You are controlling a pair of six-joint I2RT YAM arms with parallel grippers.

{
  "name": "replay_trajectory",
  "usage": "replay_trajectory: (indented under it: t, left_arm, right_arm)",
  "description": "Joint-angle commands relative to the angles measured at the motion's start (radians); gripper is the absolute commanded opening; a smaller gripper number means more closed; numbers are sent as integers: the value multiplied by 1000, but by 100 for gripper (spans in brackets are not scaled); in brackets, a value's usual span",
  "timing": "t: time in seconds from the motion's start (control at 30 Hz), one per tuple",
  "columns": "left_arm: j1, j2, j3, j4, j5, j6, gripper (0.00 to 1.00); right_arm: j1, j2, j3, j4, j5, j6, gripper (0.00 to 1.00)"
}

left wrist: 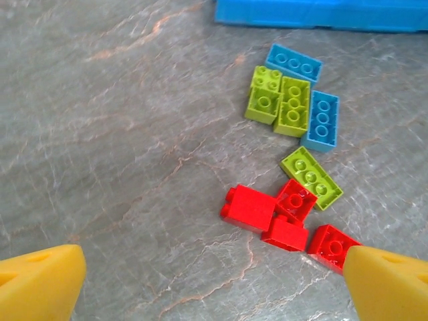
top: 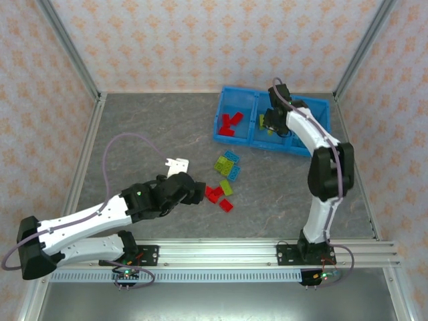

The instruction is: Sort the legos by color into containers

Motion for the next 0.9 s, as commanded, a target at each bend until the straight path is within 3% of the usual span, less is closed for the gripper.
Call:
replay_trajectory:
  t: [0.0, 0.1, 0.27, 0.43, 0.63, 0.77, 0.87]
  left_arm:
    - [2, 48, 21, -68, -49, -217, 98]
    - [4, 109, 22, -57, -1, -285, 95]
    - [12, 219, 49, 10, 126, -387, 93]
    - [34, 349, 101, 48, 207, -585, 92]
    - [58, 397, 33, 228, 163, -877, 86]
    - [102, 469, 91, 247, 214, -845, 85]
    - [153, 569, 189, 142, 307, -789, 84]
  right_arm:
    - [3, 34, 121, -110, -65, -19, 45]
    - [6, -41, 82, -121, -89, -6, 47]
    - [55, -331, -135, -120, -163, -27, 52]
    - [145, -645, -369, -152, -209, -5, 65]
    - [211, -895, -559, -165, -234, 109, 79]
    - [212, -945, -582, -213, -208, 99, 81]
    - [213, -934, -568, -253, -154, 75, 81]
